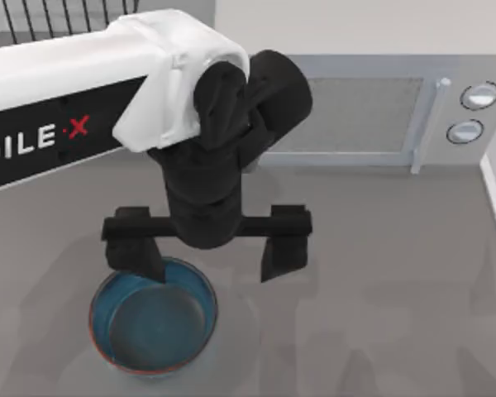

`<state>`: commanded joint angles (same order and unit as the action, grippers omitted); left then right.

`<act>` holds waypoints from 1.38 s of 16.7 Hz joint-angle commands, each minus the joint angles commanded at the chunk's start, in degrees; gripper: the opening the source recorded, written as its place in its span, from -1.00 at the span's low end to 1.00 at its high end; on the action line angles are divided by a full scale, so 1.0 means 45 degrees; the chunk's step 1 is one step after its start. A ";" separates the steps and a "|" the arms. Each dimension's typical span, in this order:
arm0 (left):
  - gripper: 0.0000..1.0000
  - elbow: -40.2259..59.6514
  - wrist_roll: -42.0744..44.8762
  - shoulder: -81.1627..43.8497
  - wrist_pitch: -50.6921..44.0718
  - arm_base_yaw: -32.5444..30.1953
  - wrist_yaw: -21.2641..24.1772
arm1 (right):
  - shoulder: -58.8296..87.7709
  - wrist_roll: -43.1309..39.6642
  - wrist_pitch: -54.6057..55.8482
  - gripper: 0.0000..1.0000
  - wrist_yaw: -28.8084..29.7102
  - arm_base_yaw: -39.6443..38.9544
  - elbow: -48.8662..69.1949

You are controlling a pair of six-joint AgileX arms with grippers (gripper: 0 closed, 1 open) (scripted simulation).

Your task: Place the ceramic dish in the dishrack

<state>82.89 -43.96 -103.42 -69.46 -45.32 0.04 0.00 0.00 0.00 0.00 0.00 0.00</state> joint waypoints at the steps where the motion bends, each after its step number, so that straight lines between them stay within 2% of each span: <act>1: 1.00 0.0000 0.0000 0.0000 0.0000 0.0000 0.0000 | 0.0000 0.0000 0.0000 1.00 0.0000 0.0000 0.0000; 6: 1.00 -0.0443 0.0035 -0.0139 0.0533 0.0044 0.0001 | 0.0000 0.0000 0.0000 1.00 0.0000 0.0000 0.0000; 14: 1.00 -0.3249 0.0057 -0.1425 0.4700 0.0036 0.0006 | 0.0000 0.0000 0.0000 1.00 0.0000 0.0000 0.0000; 19: 1.00 -0.3375 0.0060 -0.1470 0.4845 0.0038 0.0007 | 0.0000 0.0000 0.0000 1.00 0.0000 0.0000 0.0000; 23: 0.40 -0.3375 0.0060 -0.1470 0.4845 0.0038 0.0007 | 0.0000 0.0000 0.0000 1.00 0.0000 0.0000 0.0000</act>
<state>67.70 -43.69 -110.03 -47.66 -45.15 0.07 0.00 0.00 0.00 0.00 0.00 0.00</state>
